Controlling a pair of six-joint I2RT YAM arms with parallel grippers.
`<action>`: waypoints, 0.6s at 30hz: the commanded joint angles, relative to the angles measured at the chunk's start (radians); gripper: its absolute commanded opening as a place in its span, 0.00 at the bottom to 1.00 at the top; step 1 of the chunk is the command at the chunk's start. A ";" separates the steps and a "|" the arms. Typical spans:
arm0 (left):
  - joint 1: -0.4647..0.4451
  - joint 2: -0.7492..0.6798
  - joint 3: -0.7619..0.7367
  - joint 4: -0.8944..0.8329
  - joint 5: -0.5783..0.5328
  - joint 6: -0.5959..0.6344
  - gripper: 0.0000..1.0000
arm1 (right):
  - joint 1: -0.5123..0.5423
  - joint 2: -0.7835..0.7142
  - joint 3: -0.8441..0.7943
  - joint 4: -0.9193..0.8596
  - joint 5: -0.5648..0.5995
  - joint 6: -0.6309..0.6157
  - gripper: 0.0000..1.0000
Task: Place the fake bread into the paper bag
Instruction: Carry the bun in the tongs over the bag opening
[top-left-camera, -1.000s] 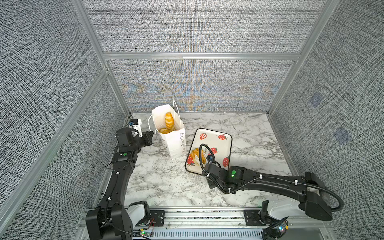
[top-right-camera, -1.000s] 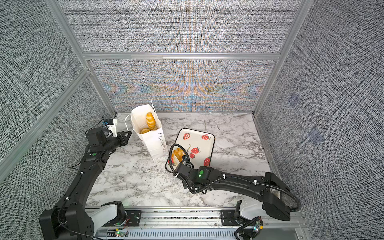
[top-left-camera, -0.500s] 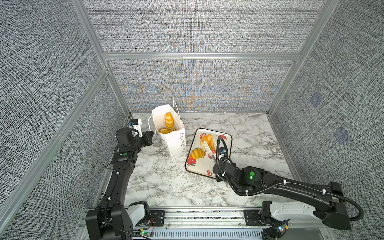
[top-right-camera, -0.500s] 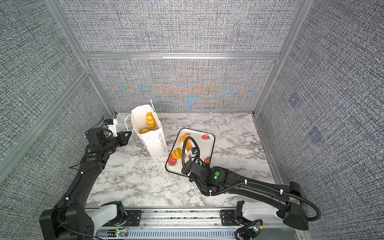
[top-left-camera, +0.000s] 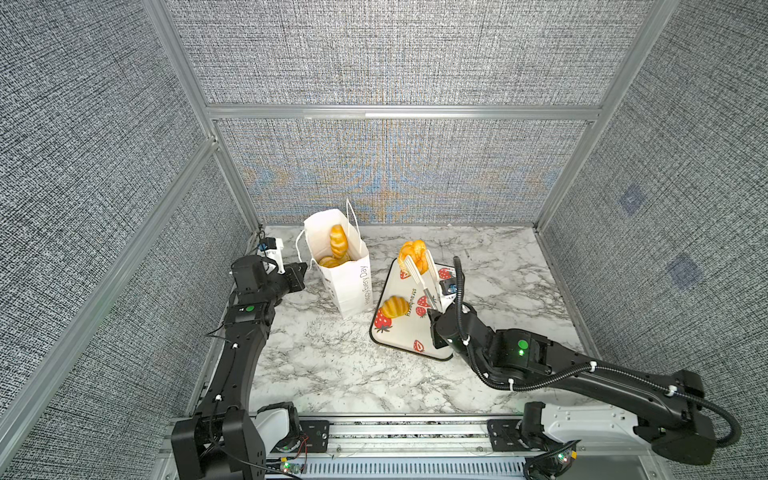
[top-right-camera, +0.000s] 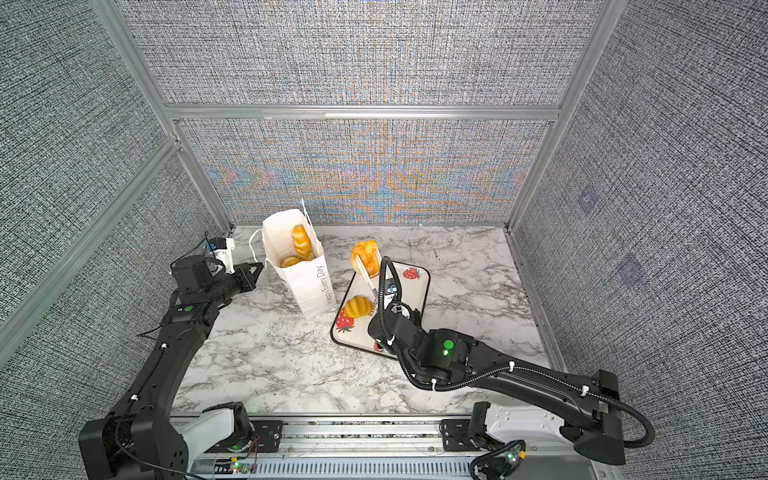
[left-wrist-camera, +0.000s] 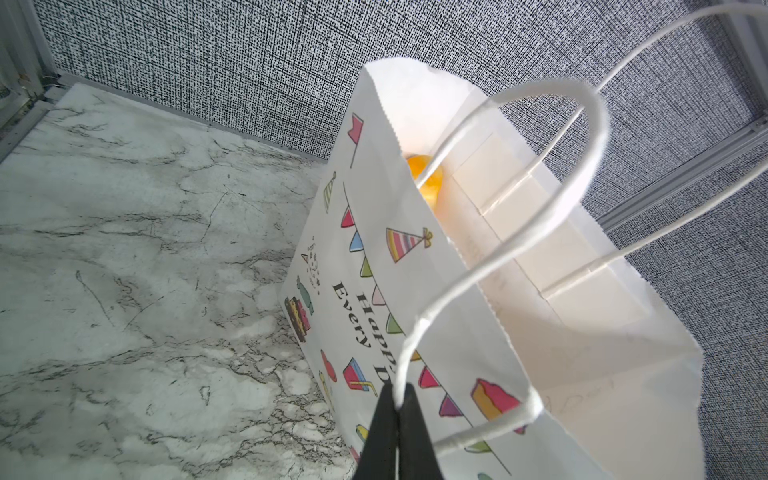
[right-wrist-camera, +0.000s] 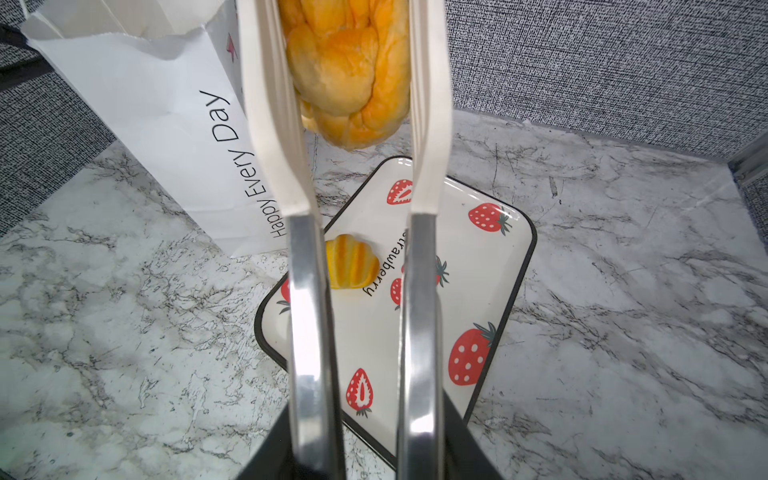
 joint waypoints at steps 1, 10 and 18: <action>0.000 -0.002 -0.004 0.014 0.007 -0.001 0.00 | 0.004 0.008 0.025 0.079 0.031 -0.053 0.37; 0.000 -0.002 -0.003 0.013 0.006 -0.002 0.00 | 0.017 0.080 0.096 0.186 -0.013 -0.139 0.37; 0.000 -0.003 -0.004 0.014 0.006 -0.002 0.00 | 0.025 0.174 0.193 0.275 -0.054 -0.211 0.37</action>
